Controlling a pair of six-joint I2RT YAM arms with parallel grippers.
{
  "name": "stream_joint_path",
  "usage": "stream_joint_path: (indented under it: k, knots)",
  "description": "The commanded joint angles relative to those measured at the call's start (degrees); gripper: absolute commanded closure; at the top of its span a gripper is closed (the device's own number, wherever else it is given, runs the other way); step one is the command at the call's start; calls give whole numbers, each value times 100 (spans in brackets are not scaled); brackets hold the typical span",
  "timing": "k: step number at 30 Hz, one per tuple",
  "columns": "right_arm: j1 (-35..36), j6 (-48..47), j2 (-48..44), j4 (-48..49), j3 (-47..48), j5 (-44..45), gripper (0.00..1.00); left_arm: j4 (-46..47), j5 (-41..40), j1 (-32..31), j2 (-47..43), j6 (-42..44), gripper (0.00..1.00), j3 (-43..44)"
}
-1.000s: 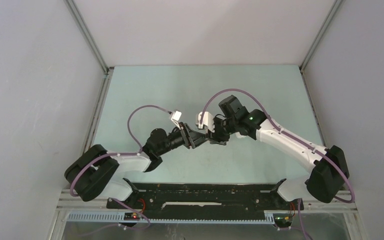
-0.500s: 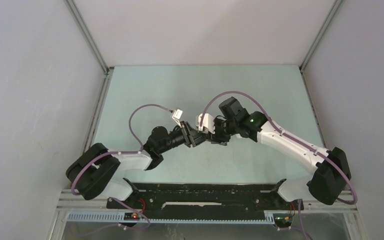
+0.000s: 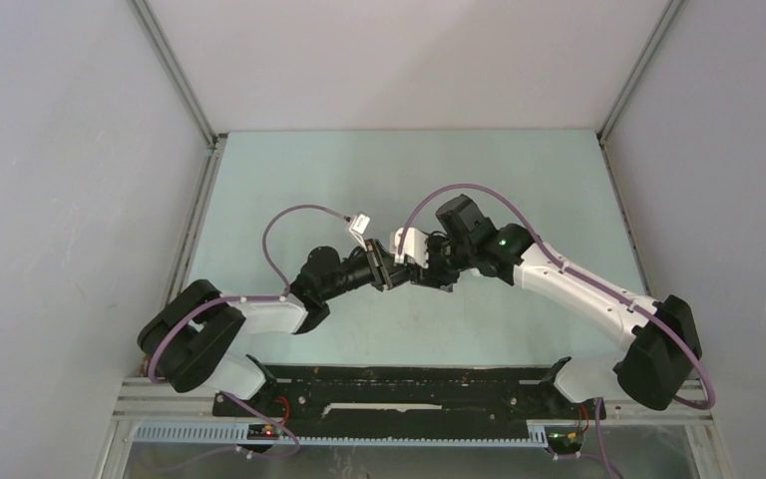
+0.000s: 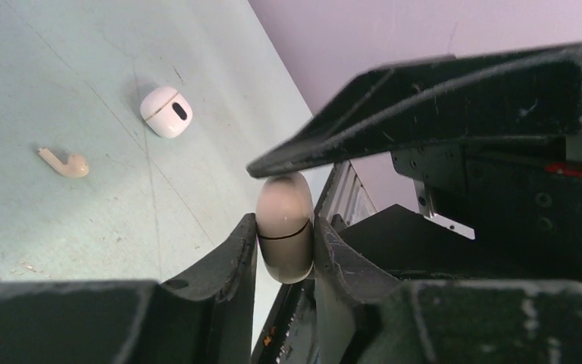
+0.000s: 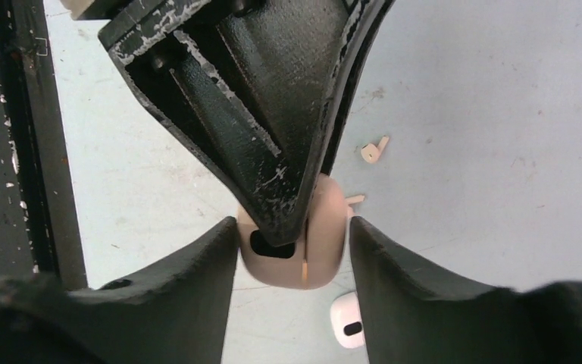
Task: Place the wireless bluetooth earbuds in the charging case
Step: Pick up the charging case at the center of the board, then open the charging case.
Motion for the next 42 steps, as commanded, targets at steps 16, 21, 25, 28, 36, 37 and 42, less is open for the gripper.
stream_joint_path:
  k: [16, 21, 25, 28, 36, 37, 42]
  knots:
    - [-1695, -226, 172, -2110, 624, -4422, 36, 2274, 325, -651, -413, 4019, 86, -1287]
    - [-1374, -407, 448, -2300, 624, -4005, 41, 3048, 245, -688, -92, 4137, 87, -1418]
    - [-1216, -315, 573, -2184, 627, -3861, 43, 3413, 219, -724, 84, 4103, 87, -1432]
    - [-1091, -229, 684, -2086, 624, -3770, 44, 3506, 223, -735, 147, 4099, 87, -1424]
    - [-856, 53, 868, -1744, 623, -3356, 48, 3512, 325, -754, 134, 3999, 87, -1405]
    - [-862, 70, 877, -1724, 619, -3348, 48, 3513, 324, -752, 133, 3988, 87, -1408]
    - [-871, 181, 910, -1631, 616, -3264, 50, 3518, 360, -755, 61, 3903, 88, -1394]
